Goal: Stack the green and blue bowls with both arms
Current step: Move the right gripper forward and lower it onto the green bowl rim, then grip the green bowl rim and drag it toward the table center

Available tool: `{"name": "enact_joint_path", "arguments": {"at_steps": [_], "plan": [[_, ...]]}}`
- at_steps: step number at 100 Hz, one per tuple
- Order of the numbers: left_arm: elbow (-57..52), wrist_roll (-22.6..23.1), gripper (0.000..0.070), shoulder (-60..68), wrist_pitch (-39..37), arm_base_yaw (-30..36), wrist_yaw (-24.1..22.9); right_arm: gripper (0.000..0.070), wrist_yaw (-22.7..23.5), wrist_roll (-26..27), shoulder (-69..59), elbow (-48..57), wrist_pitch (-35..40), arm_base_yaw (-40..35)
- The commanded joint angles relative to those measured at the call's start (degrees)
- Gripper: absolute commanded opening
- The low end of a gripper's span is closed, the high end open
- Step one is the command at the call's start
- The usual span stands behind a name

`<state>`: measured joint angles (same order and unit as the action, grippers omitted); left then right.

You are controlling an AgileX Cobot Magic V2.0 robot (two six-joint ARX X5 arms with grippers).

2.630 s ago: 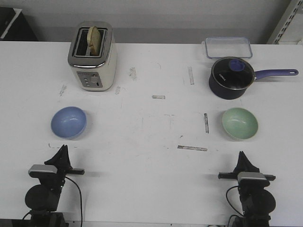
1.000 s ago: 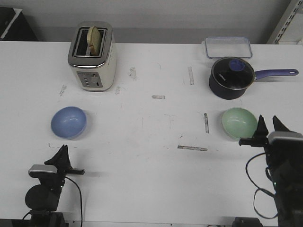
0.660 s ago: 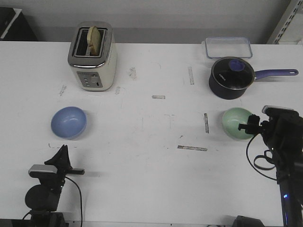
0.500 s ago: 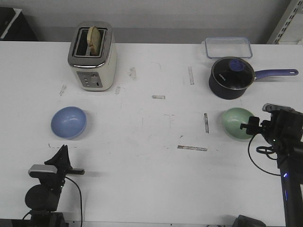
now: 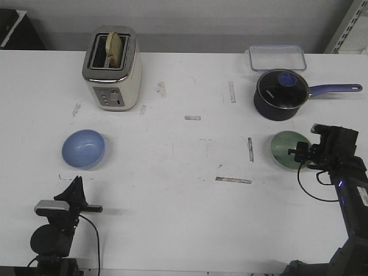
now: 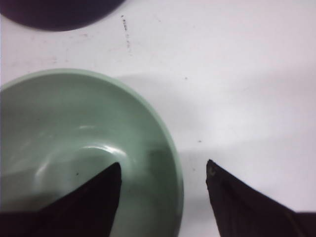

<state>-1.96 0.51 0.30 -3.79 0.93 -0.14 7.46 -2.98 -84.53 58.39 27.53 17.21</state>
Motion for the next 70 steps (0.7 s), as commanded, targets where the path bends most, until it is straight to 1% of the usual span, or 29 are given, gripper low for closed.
{"name": "enact_joint_path", "arguments": {"at_steps": [1, 13, 17, 44, 56, 70], "plan": [[1.2, -0.1, 0.0002, -0.1, -0.6, 0.0, 0.0, 0.0225, 0.0, -0.5, -1.5, 0.8, -0.5, 0.2], [1.2, -0.1, 0.0002, -0.1, -0.6, 0.0, 0.0, 0.0048, 0.0, -0.8, -1.8, 0.8, -0.5, 0.2], [1.2, -0.1, 0.0002, -0.1, -0.6, 0.0, 0.0, 0.0009, 0.0, -1.2, -1.8, 0.8, -0.7, 0.4], [1.2, -0.1, 0.0002, -0.1, -0.6, 0.0, 0.0, 0.0009, 0.4, -0.3, 0.9, 2.2, -0.2, 0.6], [1.2, -0.1, 0.0002, -0.1, -0.6, 0.0, 0.0, 0.0009, 4.4, 0.5, 4.7, 3.6, 0.4, -0.2], [1.2, -0.1, 0.0002, -0.1, -0.6, 0.0, 0.0, 0.0007, 8.5, 4.1, 10.2, 4.6, 0.8, -3.4]]}}
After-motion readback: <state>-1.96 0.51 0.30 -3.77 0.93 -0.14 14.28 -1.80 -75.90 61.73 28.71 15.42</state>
